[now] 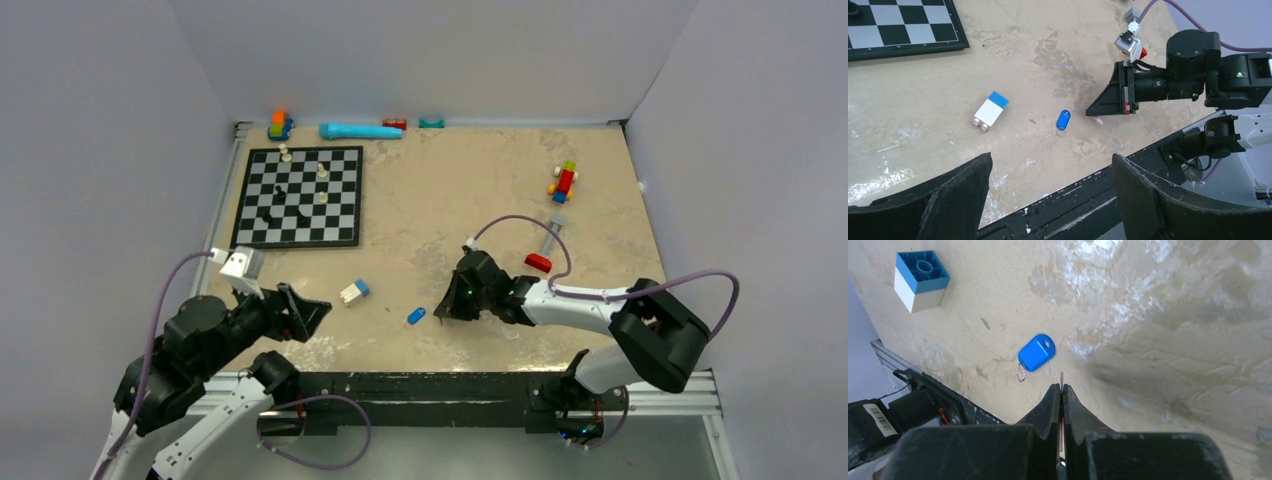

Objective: Remove the keys from the keyring

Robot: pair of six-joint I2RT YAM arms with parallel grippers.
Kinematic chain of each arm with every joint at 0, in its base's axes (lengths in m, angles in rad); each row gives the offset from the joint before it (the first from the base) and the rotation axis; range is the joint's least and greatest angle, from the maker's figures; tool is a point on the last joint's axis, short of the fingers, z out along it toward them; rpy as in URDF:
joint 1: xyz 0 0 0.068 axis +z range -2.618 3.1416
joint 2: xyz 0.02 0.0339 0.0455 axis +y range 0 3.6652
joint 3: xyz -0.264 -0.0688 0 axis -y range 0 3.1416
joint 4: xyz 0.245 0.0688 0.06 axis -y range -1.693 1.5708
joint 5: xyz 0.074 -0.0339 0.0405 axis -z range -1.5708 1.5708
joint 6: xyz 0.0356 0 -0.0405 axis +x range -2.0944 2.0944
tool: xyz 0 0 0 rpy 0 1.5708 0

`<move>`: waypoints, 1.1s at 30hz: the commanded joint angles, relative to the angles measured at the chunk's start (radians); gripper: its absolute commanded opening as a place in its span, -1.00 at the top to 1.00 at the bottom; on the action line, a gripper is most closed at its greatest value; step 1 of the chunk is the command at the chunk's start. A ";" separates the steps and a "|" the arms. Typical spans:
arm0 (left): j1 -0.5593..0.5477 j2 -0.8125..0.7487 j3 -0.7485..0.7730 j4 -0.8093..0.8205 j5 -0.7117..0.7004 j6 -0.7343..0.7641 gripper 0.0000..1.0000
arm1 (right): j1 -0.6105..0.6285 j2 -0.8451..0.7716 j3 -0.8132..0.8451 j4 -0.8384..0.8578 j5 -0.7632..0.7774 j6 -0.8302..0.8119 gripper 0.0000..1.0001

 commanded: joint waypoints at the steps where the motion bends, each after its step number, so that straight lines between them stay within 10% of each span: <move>1: -0.004 -0.128 -0.038 -0.023 -0.045 0.042 -0.88 | -0.012 0.053 0.071 0.053 -0.008 -0.046 1.00; 12: -0.005 -0.135 -0.044 -0.026 -0.029 0.035 -0.90 | -0.063 0.079 0.153 -0.093 0.037 -0.146 0.71; 17: -0.004 -0.159 -0.046 -0.027 -0.035 0.031 -0.91 | -0.079 0.065 0.188 -0.206 0.070 -0.189 -0.57; 33: -0.004 -0.145 -0.047 -0.025 -0.032 0.031 -0.92 | -0.077 -0.436 0.312 -0.616 0.236 -0.271 -0.88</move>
